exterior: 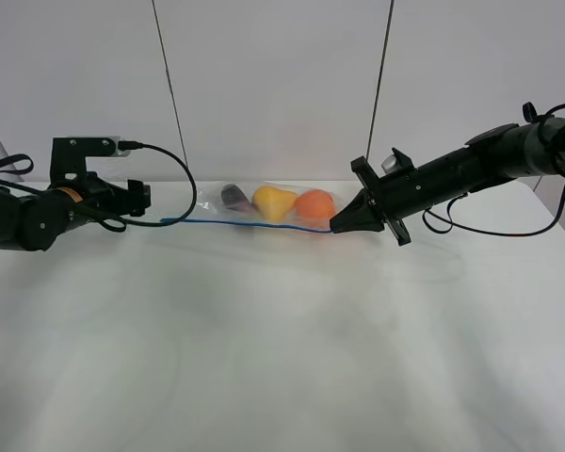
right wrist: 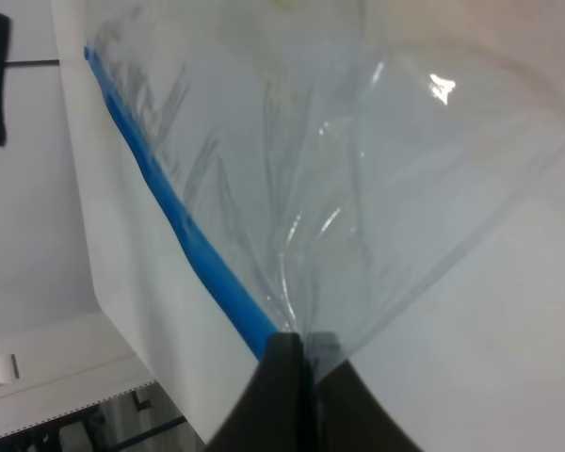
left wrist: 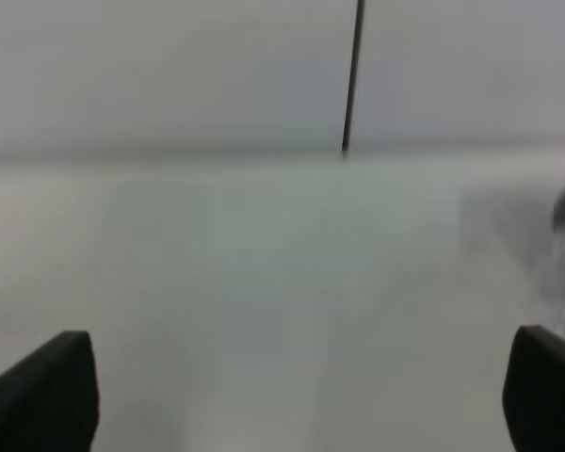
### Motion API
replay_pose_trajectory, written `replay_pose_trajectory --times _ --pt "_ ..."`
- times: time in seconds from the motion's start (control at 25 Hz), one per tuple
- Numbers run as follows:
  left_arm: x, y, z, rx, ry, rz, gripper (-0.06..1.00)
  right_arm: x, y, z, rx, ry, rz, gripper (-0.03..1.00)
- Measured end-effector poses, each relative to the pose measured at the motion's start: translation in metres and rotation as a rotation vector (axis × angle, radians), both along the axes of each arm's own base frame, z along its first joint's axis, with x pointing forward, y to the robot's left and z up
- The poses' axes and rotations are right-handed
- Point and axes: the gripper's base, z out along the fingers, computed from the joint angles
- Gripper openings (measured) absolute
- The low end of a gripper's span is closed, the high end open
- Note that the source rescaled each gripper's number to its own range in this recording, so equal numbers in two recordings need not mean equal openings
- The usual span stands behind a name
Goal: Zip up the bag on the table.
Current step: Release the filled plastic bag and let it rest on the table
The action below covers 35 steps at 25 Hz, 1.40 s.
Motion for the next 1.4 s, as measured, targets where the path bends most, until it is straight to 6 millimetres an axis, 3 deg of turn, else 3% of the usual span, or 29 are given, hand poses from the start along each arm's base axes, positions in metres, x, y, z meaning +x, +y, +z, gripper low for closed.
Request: replay_pose_trajectory --times 0.28,0.52,0.92,1.12,1.4 --pt "0.011 0.000 0.011 0.003 0.402 0.010 0.95 0.000 0.000 0.000 0.001 0.001 -0.001 0.00" --pt "0.017 0.000 0.043 0.027 0.696 0.008 0.95 0.000 0.000 0.000 0.002 0.001 -0.002 0.00" --pt "0.021 0.000 0.093 0.047 0.868 0.007 1.00 0.000 0.000 0.000 0.002 0.001 -0.002 0.00" --pt "0.011 -0.004 0.107 0.003 0.991 -0.011 1.00 0.000 0.000 0.000 0.000 0.001 0.000 0.00" --pt "-0.013 -0.010 0.133 -0.014 0.963 -0.038 1.00 0.000 0.000 0.000 -0.003 0.001 0.003 0.00"
